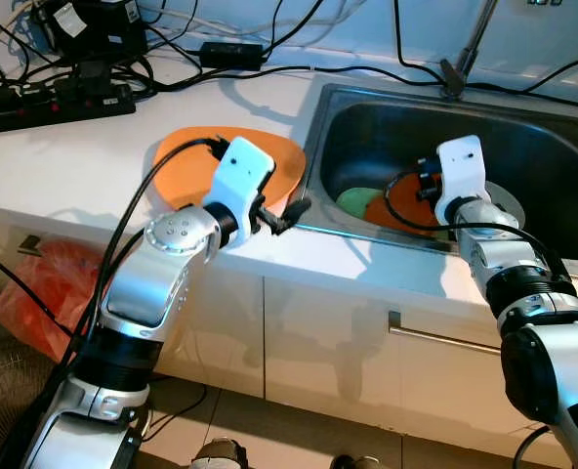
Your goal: Kitchen organization
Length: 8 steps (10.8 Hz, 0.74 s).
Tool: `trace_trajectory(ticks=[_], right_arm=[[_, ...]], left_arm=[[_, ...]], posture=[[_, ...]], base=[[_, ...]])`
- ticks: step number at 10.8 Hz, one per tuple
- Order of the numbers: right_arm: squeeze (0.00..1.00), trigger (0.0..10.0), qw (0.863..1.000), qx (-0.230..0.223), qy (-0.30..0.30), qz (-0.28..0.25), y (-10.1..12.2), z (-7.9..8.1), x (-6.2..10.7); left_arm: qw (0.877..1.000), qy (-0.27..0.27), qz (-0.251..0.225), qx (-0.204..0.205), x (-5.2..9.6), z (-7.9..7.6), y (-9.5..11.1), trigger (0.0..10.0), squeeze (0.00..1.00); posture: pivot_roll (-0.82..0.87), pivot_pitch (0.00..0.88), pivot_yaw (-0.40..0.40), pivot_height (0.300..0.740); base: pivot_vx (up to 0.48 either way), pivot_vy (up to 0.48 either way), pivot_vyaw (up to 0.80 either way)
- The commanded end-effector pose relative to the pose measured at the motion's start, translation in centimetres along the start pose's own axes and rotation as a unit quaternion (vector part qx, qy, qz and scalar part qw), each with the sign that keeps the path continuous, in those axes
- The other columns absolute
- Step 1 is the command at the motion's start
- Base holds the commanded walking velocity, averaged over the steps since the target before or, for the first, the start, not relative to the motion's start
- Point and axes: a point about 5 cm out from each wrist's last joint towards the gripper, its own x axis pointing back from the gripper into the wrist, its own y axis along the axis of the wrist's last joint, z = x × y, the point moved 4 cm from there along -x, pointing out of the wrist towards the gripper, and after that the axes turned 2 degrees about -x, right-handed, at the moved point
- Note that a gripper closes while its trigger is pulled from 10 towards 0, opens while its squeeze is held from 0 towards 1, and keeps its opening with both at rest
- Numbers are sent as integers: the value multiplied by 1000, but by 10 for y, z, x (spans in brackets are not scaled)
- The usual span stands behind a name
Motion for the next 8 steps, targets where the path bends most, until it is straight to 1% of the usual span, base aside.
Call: trace_trajectory(ticks=[1,3,5,6,7,8], right_arm=[[1000,10000,1000,-7,7,-29,17,-1,-2],[1000,10000,999,-7,7,-37,22,-1,-2],[1000,10000,998,-9,12,-55,31,-3,-1],[1000,10000,996,-22,28,-76,41,-1,-1],[1000,10000,995,-28,37,-89,48,2,0],[1000,10000,995,-29,39,-92,49,2,0]], left_arm=[[1000,7,-7,-4,-1,3,5,10000,525],[1000,16,-7,-6,-1,6,6,10000,529],[998,67,-11,-12,3,24,10,10000,553],[993,120,-18,-13,10,41,13,10000,784],[989,147,-22,-11,15,50,14,10000,784],[988,154,-23,-11,16,52,14,10000,1000]], posture=[[165,76,-12,740],[165,74,-9,740],[173,74,-9,740],[179,74,-9,740],[184,76,-8,740],[184,76,-8,740]], base=[[0,0,0],[0,0,0],[0,0,0],[0,0,0],[0,0,0],[0,0,0]])
